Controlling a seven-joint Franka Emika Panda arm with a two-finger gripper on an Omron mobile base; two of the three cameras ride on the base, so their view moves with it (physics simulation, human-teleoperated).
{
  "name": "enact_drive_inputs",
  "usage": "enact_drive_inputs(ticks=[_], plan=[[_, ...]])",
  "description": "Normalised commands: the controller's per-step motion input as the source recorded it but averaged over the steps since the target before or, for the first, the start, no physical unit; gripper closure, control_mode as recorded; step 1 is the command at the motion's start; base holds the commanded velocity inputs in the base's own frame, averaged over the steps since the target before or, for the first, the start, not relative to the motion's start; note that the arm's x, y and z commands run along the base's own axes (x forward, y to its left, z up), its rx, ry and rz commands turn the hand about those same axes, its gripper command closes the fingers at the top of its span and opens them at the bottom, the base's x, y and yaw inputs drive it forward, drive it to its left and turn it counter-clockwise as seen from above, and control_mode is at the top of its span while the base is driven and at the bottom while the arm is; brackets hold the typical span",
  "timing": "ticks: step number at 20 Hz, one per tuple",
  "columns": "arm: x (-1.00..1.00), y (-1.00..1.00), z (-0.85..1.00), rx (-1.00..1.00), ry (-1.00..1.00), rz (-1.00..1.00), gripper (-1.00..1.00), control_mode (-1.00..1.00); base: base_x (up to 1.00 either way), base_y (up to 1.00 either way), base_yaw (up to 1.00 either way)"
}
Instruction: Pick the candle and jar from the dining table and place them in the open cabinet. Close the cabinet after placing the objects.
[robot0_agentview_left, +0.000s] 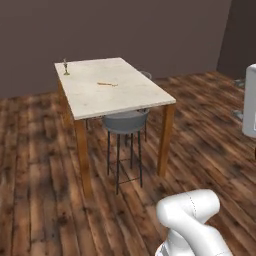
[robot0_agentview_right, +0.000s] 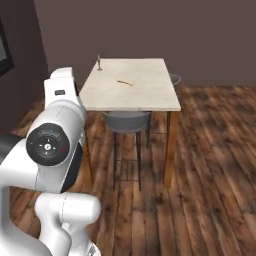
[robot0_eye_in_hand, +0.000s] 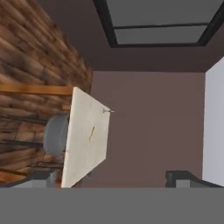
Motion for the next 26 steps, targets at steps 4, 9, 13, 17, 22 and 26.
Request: enact_drive_inputs(ticks=[4,9,13,17,22,26], plan=[[0.0,0.0,0.0,0.0,0.0,0.0,-1.0,1.0,0.58,0.72,-0.4],[0.0,0.0,0.0,0.0,0.0,0.0,-1.0,1.0,0.54,0.82,-0.4],[0.0,0.0,0.0,0.0,0.0,0.0,-1.0,1.0,0.51,0.88,-0.39],[0.0,0.0,0.0,0.0,0.0,0.0,-1.0,1.0,0.47,0.89,-0.38],[0.0,0.0,0.0,0.0,0.0,0.0,-1.0,1.0,0.47,0.89,-0.38],[0.0,0.0,0.0,0.0,0.0,0.0,-1.0,1.0,0.47,0.89,-0.37]])
